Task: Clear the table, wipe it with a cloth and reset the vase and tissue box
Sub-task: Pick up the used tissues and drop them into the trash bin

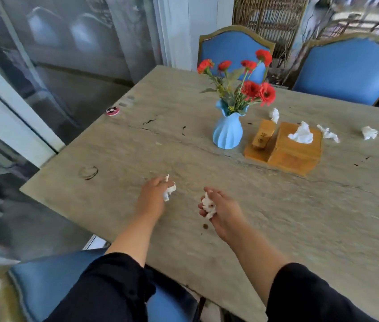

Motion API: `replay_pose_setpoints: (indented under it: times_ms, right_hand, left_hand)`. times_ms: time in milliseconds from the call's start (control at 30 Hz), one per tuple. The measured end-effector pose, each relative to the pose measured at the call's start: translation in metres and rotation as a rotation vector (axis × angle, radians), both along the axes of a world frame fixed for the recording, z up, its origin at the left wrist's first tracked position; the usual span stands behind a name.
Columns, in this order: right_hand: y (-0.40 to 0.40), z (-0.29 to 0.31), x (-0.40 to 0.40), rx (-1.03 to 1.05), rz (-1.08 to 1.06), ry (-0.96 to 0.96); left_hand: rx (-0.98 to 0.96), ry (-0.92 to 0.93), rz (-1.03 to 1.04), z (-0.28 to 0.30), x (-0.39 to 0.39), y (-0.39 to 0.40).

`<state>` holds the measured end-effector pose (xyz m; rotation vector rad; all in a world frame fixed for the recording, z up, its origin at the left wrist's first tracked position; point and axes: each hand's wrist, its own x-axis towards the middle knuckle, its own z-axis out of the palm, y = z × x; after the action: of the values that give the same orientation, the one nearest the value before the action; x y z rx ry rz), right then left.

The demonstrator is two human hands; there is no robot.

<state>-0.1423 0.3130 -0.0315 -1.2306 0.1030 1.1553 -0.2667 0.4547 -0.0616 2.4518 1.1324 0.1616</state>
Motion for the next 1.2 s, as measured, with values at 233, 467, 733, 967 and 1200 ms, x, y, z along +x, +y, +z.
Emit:
replay_pose_setpoints:
  times_ms: [233,467,733,967,1200]
  right_hand:
    - [-0.010,0.006,0.012,-0.002,0.025,-0.037]
    - [-0.075,0.037,0.046,0.195,0.031,0.018]
    - [-0.229,0.062,0.106,0.156,-0.152,-0.149]
    - [-0.399,0.057,0.168,0.057,-0.380,-0.208]
    - [-0.519,0.043,0.208,-0.067,-0.519,-0.290]
  left_hand:
    - [-0.179,-0.201,0.197,0.019,0.020,-0.017]
    - [-0.437,-0.519,0.148,0.063,0.081,-0.107]
    - [-0.316,-0.483,-0.073,0.101,0.154,-0.261]
    - [-0.752,-0.603,0.017,0.112,0.228,-0.411]
    - [-1.144,-0.524,0.096,0.080,0.297,-0.552]
